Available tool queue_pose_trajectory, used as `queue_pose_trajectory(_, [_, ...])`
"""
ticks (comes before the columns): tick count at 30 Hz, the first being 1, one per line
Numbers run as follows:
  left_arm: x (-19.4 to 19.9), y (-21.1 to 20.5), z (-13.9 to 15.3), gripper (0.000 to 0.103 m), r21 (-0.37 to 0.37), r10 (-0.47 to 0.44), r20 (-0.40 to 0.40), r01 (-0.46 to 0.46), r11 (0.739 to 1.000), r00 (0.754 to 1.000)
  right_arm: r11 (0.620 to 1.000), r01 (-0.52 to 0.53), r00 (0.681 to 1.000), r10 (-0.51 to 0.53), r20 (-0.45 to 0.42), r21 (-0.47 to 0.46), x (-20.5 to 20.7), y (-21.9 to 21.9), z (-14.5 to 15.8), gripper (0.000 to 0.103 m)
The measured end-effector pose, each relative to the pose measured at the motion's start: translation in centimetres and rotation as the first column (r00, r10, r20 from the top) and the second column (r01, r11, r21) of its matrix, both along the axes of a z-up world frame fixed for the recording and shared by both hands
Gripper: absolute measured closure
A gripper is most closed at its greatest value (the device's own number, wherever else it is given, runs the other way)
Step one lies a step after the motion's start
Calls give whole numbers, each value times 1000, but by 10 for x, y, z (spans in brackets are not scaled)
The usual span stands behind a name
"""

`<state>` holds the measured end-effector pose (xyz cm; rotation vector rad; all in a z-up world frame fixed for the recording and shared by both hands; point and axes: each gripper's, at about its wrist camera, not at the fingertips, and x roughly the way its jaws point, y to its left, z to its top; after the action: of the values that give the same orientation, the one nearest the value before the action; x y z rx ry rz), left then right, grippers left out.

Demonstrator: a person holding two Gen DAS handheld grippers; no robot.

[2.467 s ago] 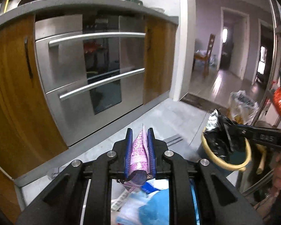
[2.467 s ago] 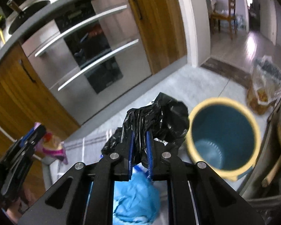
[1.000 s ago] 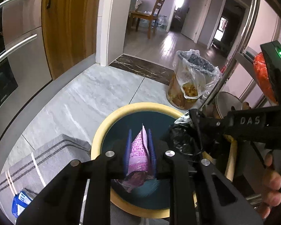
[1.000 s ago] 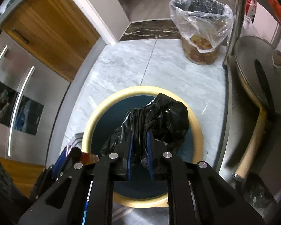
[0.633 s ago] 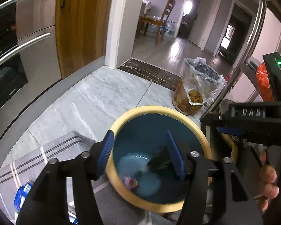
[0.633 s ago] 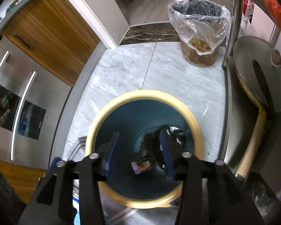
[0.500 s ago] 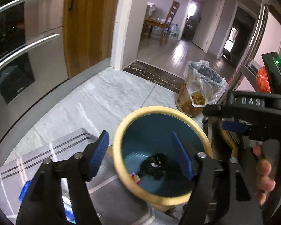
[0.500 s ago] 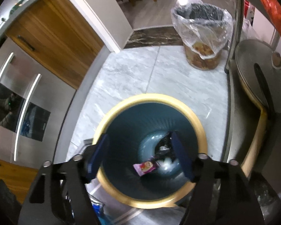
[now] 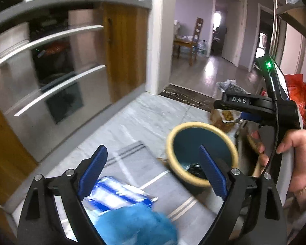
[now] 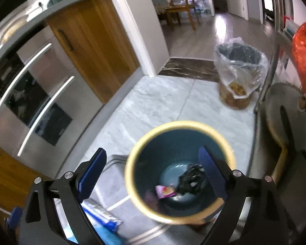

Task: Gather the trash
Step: 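Grasp the light-blue plastic bag with the right tool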

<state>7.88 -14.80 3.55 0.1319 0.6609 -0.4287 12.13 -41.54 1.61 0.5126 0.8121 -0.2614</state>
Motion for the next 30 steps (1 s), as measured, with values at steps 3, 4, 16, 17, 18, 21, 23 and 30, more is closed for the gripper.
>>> queue_pose_trajectory(3, [-13, 40, 7, 12, 4, 47, -2, -47, 999, 999, 996, -70, 997, 67, 45, 57, -3, 23, 4, 10])
queue_pose_trajectory(4, [-17, 54, 8, 12, 7, 65, -9, -65, 998, 998, 994, -104, 993, 103, 50, 23, -7, 38, 5, 9])
queue_pose_trajectory(16, [-46, 165, -37, 8, 27, 283, -4, -283, 959, 959, 950, -293, 941, 306, -143, 110, -51, 144, -59, 9])
queue_pose_trajectory(17, [-43, 166, -43, 8, 29, 285, -13, -285, 958, 958, 951, -290, 938, 305, -166, 109, -54, 147, -66, 9])
queue_pose_trajectory(18, [-39, 165, -49, 8, 34, 290, -28, -289, 957, 957, 953, -286, 934, 300, -196, 98, -56, 150, -73, 9])
queue_pose_trajectory(21, [-35, 172, -65, 8, 50, 308, -67, -305, 951, 949, 957, -276, 927, 290, -238, 93, -55, 157, -86, 9])
queue_pose_trajectory(23, [-33, 177, -73, 8, 66, 322, -87, -317, 946, 943, 960, -266, 924, 279, -263, 84, -53, 158, -94, 9])
queue_pose_trajectory(30, [-36, 190, -84, 8, 63, 353, -135, -347, 936, 926, 953, -281, 892, 302, -336, 111, -53, 164, -121, 15])
